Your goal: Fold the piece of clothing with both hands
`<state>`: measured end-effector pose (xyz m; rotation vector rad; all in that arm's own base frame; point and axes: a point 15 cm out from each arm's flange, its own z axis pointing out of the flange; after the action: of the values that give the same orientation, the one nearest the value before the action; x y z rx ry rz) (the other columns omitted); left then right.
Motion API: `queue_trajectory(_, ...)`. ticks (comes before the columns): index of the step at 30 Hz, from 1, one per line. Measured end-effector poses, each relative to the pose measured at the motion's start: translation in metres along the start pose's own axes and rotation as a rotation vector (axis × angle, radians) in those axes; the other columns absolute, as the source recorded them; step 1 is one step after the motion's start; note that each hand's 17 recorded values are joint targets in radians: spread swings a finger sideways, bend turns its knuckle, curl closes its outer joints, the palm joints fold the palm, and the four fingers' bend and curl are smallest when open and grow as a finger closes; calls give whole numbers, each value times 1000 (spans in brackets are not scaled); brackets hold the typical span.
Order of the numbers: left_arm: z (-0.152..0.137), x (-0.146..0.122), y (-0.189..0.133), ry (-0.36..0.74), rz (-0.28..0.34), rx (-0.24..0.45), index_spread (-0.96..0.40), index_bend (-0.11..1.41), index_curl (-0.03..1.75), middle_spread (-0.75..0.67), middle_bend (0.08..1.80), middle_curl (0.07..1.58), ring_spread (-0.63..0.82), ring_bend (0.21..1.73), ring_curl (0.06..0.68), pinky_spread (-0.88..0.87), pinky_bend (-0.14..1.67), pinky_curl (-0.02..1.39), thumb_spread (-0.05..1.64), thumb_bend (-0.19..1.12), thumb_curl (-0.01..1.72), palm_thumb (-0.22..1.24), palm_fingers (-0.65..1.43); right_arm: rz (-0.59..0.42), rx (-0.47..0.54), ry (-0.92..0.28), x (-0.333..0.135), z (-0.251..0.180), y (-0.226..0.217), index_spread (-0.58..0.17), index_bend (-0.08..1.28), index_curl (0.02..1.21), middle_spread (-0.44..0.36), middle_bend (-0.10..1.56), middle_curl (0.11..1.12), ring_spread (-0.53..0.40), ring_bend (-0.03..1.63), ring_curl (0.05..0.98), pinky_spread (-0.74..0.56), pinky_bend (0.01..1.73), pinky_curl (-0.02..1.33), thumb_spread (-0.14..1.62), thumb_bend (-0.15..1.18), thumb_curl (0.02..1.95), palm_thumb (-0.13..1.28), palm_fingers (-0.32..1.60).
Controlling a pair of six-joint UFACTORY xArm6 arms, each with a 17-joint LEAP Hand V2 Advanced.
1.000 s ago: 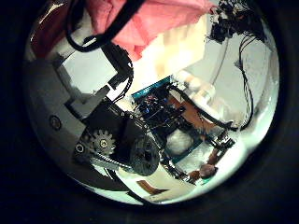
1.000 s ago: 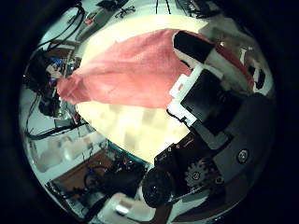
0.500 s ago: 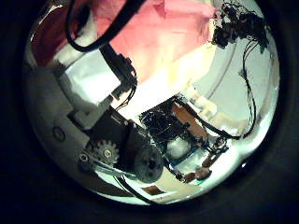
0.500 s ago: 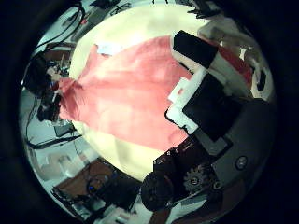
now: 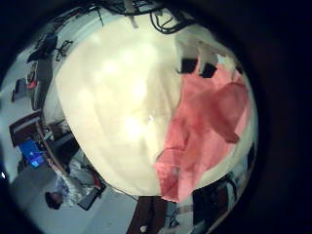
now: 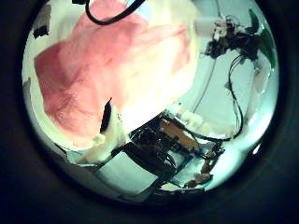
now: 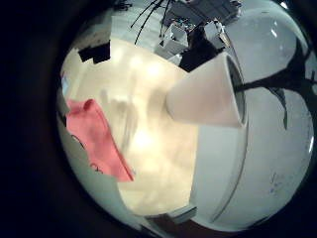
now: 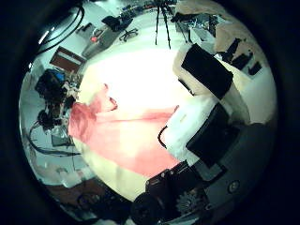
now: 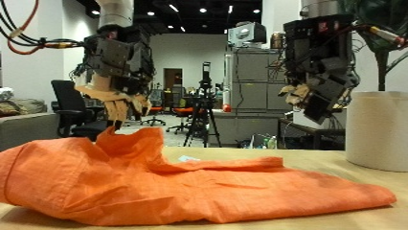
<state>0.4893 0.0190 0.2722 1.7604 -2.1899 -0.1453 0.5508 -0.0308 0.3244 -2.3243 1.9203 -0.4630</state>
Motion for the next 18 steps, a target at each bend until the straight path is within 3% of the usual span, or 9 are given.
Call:
queue_trajectory(3, -19, 0, 20, 3, 11, 38, 105, 95, 676, 422, 137, 531, 473, 612, 263, 520, 466, 363, 1127, -26, 407, 502, -207, -10, 2, 13, 15, -19, 23, -461, 363, 599, -257, 852, 552, -337, 1140, 488, -547, 995, 523, 1458, -9, 327, 697, 616)
queue_trajectory(7, -24, 10, 48, 0, 30, 46, 144, 108, 571, 479, 139, 455, 527, 567, 242, 558, 420, 338, 1128, -24, 390, 493, -183, -56, -85, 11, 31, -17, 77, -479, 413, 607, -248, 785, 529, -341, 1028, 444, -449, 891, 491, 1434, -16, 307, 674, 422)
queue_trajectory(11, -5, 29, 74, 1, 61, -2, 155, 121, 482, 503, 142, 388, 561, 528, 225, 577, 382, 319, 1130, -22, 373, 478, -156, -148, -228, -35, 24, 3, 129, -445, 399, 582, -269, 671, 476, -279, 857, 385, -252, 785, 460, 1336, -28, 296, 622, 124)
queue_trajectory(16, 22, 50, 97, -7, 98, -60, 156, 127, 408, 510, 148, 333, 582, 496, 213, 578, 351, 308, 1126, -22, 357, 467, -138, -190, -308, -72, 12, 28, 156, -399, 357, 518, -221, 535, 412, -167, 710, 315, -105, 730, 403, 1200, -33, 294, 576, 69)
queue_trajectory(18, 33, 58, 104, -7, 111, -79, 156, 131, 383, 511, 149, 313, 588, 484, 209, 582, 338, 305, 1127, -22, 353, 463, -134, -197, -335, -84, 7, 39, 168, -393, 334, 492, -196, 502, 396, -163, 687, 295, -73, 703, 382, 1159, -29, 297, 570, 100)
